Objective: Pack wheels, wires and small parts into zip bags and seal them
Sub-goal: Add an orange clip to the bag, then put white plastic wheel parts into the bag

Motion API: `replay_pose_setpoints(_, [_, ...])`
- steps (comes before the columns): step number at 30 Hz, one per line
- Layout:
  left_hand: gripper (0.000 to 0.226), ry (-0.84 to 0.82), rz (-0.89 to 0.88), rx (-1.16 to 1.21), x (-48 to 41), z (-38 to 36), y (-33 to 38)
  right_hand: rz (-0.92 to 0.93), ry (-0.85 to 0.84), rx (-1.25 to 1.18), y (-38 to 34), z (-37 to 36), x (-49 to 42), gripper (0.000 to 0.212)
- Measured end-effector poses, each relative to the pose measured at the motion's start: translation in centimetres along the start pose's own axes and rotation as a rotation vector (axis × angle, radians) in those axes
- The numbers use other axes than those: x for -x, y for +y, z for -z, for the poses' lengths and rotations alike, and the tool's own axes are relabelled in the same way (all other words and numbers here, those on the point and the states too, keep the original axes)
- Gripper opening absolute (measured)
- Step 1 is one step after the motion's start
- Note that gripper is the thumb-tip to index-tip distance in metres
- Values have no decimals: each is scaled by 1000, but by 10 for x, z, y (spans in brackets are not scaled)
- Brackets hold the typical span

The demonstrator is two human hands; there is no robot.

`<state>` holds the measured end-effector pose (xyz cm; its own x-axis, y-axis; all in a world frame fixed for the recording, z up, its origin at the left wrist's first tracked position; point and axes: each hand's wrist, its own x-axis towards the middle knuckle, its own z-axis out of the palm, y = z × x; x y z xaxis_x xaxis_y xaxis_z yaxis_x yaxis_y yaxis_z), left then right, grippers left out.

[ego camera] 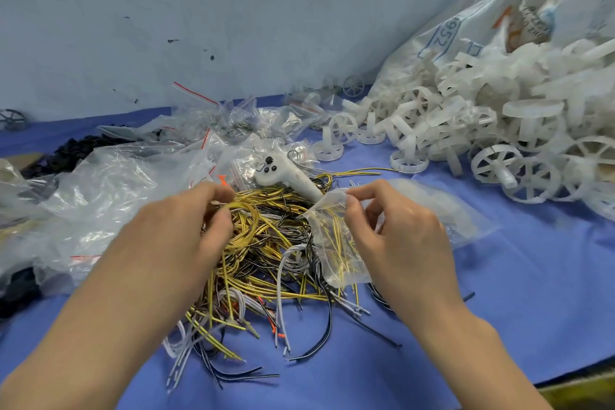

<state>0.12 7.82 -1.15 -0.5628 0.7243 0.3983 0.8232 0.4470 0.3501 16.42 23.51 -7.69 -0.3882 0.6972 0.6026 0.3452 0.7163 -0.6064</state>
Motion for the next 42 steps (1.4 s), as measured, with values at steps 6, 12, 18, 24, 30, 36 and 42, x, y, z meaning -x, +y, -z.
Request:
replay_pose_setpoints(6, [24, 299, -144, 234, -15, 14, -20, -2, -1, -10, 0, 0, -1, 8])
replay_pose_setpoints(12, [15, 390, -186, 778, -19, 11, 0, -25, -9, -58, 0, 2, -2, 9])
replay_pose_setpoints(18, [27, -275, -146, 729, -9, -14, 9, -67, -44, -152, 4, 9, -7, 14])
replay_pose_setpoints(24, [23, -422, 52, 742, -14, -71, 36, -50, -81, -160, 3, 13, -7, 10])
replay_pose_setpoints(30, [23, -573, 420, 1262, -22, -103, 61, 22, -176, -48, 0, 13, -1, 8])
replay_pose_setpoints(36, [30, -793, 526, 1606, -25, -128, 80, 118, -157, 52, -8, 12, 8, 11])
replay_pose_setpoints(42, [31, -666, 590, 1739, -19, -131, 98, 176, -99, 59, -8, 16, 8, 8])
